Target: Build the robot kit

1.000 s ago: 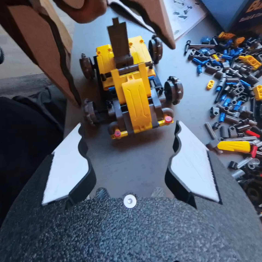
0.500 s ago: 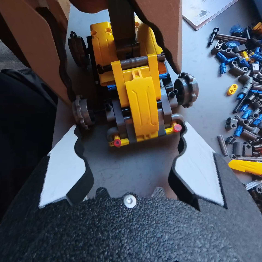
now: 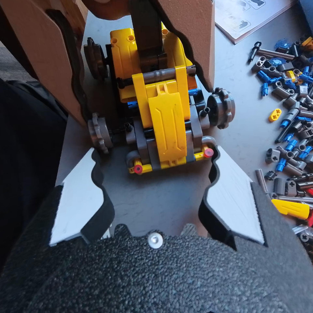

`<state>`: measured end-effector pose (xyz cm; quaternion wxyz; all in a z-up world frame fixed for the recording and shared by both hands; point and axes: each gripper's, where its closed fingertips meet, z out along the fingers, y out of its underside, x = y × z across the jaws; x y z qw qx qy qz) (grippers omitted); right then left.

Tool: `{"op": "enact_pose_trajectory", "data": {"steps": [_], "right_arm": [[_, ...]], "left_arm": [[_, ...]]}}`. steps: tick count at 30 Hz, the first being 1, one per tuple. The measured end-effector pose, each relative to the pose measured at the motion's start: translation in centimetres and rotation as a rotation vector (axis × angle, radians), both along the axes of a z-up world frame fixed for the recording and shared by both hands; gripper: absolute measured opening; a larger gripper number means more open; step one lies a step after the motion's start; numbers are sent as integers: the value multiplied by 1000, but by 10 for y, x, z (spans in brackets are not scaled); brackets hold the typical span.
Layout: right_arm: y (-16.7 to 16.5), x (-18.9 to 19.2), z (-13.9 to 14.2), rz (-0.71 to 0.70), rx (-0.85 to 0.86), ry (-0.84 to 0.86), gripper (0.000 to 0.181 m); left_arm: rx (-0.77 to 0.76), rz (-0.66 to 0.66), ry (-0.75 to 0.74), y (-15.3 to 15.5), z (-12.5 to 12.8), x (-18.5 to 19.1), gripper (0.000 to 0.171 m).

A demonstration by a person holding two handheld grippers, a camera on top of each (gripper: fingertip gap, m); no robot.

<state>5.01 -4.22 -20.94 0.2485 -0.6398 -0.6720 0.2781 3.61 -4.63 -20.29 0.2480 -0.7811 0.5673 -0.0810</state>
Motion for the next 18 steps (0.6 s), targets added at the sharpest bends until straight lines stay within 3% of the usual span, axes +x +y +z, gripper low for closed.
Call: {"op": "enact_pose_trajectory", "data": {"steps": [1, 3, 5, 9, 16, 18], "right_arm": [[0, 0, 0, -1, 1, 1, 127], [1, -1, 0, -9, 2, 1, 126], [3, -2, 1, -23, 6, 10, 119], [3, -2, 1, -20, 4, 3, 121], [5, -2, 2, -29, 2, 10, 126], [6, -1, 8, -48, 1, 44, 125]], "left_arm": [[-4, 2, 5, 0, 0, -1, 127], [-5, 18, -2, 2, 2, -2, 117], [-6, 15, 10, 2, 1, -3, 119], [5, 12, 3, 3, 1, -3, 118], [5, 3, -5, 3, 2, -2, 127], [-13, 17, -66, 0, 11, 0, 130]]}}
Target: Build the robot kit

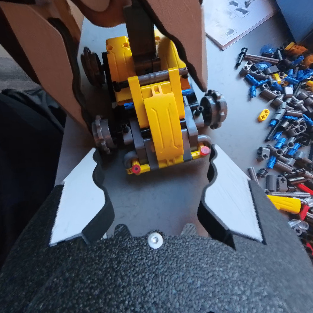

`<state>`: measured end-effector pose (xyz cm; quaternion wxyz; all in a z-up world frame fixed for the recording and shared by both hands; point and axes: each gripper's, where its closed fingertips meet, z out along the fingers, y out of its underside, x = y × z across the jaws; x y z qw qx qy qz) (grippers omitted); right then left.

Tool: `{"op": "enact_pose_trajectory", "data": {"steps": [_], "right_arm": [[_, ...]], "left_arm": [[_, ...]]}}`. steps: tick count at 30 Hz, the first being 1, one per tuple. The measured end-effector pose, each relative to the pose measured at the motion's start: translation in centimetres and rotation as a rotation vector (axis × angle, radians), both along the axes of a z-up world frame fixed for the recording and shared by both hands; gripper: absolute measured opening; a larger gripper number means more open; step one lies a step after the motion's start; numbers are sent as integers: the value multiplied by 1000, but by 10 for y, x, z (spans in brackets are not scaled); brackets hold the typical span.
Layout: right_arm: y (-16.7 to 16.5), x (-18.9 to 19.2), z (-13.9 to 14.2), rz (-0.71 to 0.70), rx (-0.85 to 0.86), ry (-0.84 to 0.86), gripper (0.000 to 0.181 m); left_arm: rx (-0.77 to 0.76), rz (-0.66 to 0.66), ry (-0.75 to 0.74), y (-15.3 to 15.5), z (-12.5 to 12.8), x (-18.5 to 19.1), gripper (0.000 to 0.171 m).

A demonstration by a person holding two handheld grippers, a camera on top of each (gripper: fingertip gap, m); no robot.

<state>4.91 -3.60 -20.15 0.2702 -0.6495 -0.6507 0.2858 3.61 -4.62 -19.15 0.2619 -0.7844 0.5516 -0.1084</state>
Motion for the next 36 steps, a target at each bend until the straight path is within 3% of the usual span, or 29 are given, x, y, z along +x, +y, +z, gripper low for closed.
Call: {"op": "enact_pose_trajectory", "data": {"steps": [4, 8, 15, 22, 36], "right_arm": [[-5, 3, 15, -22, -14, 94, 124], [-6, 9, 27, -42, 13, 172, 123], [-7, 15, 37, -39, 28, 243, 110], [-4, 14, 32, -46, 19, 214, 111], [-7, 13, 27, -22, 56, 187, 111]], "left_arm": [[12, 64, -122, 1, 33, -11, 133], [49, 172, -95, 1, 42, -54, 133], [-35, 226, -130, -33, 23, -97, 126], [-36, 256, -148, -28, -2, -97, 122], [-31, 207, -182, -22, -14, -81, 119]]}}
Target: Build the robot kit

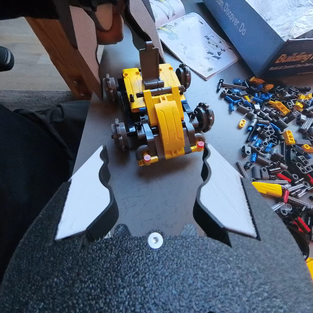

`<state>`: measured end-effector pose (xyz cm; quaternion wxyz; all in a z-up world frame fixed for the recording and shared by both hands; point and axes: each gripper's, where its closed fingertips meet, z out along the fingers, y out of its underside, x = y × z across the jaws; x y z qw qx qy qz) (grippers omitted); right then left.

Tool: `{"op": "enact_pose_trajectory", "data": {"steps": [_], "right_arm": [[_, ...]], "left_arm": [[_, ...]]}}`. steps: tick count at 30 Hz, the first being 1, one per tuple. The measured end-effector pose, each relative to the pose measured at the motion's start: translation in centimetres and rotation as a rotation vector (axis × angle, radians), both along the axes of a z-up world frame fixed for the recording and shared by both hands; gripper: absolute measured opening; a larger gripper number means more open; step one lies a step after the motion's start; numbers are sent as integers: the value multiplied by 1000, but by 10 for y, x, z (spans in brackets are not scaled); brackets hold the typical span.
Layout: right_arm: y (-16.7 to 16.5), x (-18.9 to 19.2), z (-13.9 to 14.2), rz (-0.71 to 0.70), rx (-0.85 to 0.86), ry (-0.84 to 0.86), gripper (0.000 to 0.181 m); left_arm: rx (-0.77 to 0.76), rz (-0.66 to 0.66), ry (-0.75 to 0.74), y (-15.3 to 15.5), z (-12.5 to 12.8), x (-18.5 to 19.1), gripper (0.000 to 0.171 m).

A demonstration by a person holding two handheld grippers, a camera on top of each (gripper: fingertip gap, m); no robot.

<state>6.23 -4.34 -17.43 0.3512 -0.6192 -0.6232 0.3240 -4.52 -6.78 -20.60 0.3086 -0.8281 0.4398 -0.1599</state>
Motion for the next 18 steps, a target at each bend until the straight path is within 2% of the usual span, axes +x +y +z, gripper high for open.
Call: {"op": "enact_pose_trajectory", "data": {"steps": [8, 18], "right_arm": [[-4, 2, 12, 30, -14, 80, 111], [13, 2, 34, 28, -69, 224, 102]], "left_arm": [[-1, -128, -83, -11, 2, 4, 122], [-103, -87, -248, -5, 14, 3, 110]]}}
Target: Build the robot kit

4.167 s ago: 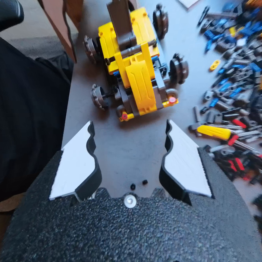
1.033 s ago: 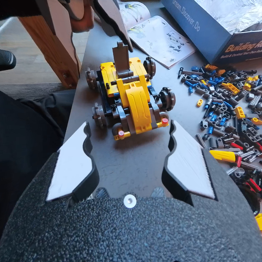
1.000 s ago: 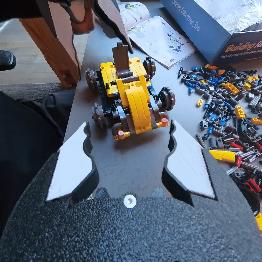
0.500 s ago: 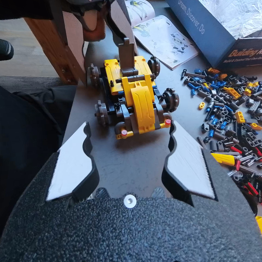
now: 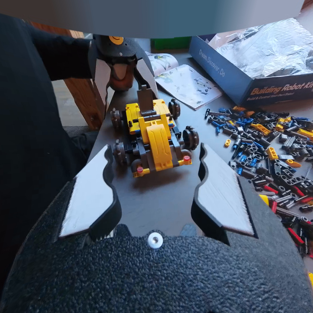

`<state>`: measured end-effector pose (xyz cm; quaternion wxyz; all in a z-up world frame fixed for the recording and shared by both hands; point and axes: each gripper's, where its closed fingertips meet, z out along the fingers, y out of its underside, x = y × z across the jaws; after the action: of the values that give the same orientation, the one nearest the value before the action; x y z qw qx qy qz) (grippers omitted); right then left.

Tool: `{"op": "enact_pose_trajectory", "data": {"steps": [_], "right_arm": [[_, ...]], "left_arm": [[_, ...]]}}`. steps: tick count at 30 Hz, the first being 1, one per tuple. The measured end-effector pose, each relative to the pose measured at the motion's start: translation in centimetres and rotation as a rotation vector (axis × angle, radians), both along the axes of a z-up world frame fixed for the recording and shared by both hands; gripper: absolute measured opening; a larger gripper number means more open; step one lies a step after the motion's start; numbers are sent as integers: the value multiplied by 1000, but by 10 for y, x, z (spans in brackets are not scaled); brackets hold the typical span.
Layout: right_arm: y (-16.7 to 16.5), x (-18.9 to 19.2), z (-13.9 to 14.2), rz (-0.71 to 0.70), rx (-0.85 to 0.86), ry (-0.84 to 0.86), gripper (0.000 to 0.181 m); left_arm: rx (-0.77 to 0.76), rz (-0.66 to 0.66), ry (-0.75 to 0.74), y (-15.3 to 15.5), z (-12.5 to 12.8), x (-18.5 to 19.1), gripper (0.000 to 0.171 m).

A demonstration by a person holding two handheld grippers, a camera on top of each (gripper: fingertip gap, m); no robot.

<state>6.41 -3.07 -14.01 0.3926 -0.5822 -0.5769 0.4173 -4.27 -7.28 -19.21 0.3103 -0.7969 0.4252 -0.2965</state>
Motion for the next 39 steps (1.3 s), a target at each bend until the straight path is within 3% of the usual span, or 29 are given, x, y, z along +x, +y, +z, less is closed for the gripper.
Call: {"op": "enact_pose_trajectory", "data": {"steps": [12, 23, 27, 31, 33, 34, 35, 37, 38, 39], "right_arm": [[22, 0, 14, -70, 96, 87, 80], [36, -3, 5, -120, 2, 33, 86], [41, 3, 13, -144, -66, 93, 87], [41, 9, 22, -158, -104, 151, 88], [42, 10, 22, -172, -95, 152, 88], [42, 10, 22, -181, -83, 146, 88], [42, 10, 20, -189, -70, 135, 87], [41, 10, 17, -196, -42, 106, 82], [39, 11, 14, -198, -31, 82, 73], [35, 12, 10, -192, -17, 50, 53]], "left_arm": [[-93, 25, -101, 3, 7, -2, 96], [-42, 55, -99, 1, 9, -2, 95], [-8, 216, -320, 9, 38, -14, 93], [-93, 540, -504, 28, 50, -37, 94], [-192, 652, -650, 29, 57, -43, 78], [-199, 642, -725, 25, 66, -41, 26], [-182, 678, -768, 24, 71, -44, 0], [-143, 776, -747, 25, 70, -51, 0], [-135, 807, -696, 24, 66, -51, 0], [-118, 846, -640, 23, 63, -53, 0]]}}
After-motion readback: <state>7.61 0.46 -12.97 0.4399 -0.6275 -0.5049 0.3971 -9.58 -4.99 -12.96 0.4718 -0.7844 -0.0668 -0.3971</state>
